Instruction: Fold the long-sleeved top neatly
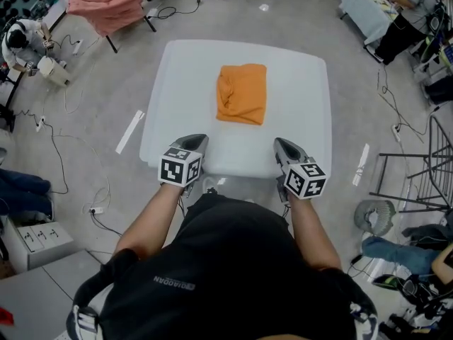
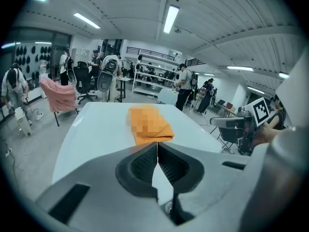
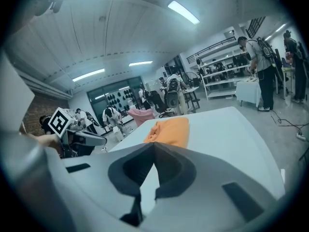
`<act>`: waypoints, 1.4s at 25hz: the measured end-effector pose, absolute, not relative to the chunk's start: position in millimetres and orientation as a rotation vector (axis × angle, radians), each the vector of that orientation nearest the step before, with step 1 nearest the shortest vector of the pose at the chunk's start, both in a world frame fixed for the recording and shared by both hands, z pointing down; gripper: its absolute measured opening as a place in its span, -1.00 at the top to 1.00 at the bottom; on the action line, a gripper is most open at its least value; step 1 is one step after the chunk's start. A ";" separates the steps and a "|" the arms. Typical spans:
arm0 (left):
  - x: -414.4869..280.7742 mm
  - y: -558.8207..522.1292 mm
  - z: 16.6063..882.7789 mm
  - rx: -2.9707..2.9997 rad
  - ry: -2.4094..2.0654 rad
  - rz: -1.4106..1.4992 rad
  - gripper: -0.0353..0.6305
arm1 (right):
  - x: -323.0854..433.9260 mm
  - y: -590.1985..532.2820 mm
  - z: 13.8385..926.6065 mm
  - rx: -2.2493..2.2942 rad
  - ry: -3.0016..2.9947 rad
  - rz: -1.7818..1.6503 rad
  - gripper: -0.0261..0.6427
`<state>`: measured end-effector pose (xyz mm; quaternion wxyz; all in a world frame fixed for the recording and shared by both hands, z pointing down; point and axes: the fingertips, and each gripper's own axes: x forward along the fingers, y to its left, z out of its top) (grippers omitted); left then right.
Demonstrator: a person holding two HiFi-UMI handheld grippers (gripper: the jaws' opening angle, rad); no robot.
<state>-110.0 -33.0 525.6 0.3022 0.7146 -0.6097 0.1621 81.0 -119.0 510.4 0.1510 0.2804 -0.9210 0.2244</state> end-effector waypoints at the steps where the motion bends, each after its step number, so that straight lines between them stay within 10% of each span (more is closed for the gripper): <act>1: -109.6 -32.1 525.5 1.894 -1.619 0.430 0.87 | 81.7 -118.2 510.5 0.803 -2.644 0.645 0.91; 35: -115.0 -38.9 518.9 1.916 -1.612 0.422 0.87 | 75.7 -121.8 513.0 0.815 -2.612 0.651 0.91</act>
